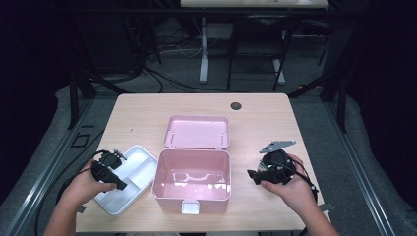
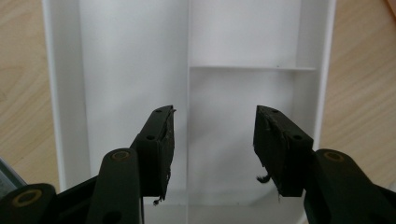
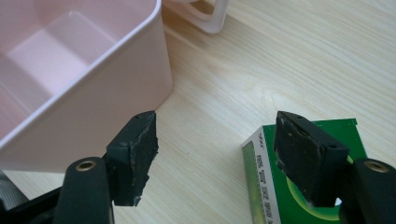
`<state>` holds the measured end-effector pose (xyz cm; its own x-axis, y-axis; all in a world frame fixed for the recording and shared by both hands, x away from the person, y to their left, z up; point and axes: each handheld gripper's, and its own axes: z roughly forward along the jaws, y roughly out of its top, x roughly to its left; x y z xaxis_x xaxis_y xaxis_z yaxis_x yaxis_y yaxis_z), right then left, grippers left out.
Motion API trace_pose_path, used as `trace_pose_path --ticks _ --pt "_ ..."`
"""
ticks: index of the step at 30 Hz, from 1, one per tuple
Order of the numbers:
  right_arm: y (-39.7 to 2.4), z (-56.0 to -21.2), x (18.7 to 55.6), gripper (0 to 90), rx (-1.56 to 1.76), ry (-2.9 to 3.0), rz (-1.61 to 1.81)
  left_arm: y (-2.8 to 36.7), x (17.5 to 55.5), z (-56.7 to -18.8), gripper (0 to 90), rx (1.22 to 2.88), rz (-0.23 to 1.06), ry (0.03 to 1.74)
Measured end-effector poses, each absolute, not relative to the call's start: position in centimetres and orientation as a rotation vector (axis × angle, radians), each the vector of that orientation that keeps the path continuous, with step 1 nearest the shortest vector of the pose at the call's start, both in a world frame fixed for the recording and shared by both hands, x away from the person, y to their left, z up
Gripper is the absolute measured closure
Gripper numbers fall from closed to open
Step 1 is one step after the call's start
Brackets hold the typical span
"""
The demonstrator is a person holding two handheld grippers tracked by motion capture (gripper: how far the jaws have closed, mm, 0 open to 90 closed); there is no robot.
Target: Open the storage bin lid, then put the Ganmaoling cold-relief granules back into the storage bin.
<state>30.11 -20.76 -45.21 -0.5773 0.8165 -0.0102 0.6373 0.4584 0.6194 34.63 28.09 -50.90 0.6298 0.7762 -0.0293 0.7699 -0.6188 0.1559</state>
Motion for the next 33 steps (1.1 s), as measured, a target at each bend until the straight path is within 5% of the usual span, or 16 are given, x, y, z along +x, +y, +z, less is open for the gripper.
trace_pose_path --ticks 17,33 --pt "-21.5 -44.6 33.2 28.1 1.181 2.575 0.654 28.5 33.8 -50.2 50.8 2.665 0.078 1.284" --pt "-23.1 -44.6 36.0 18.8 1.218 2.620 0.473 29.0 33.8 -49.6 35.6 2.528 0.003 1.351"
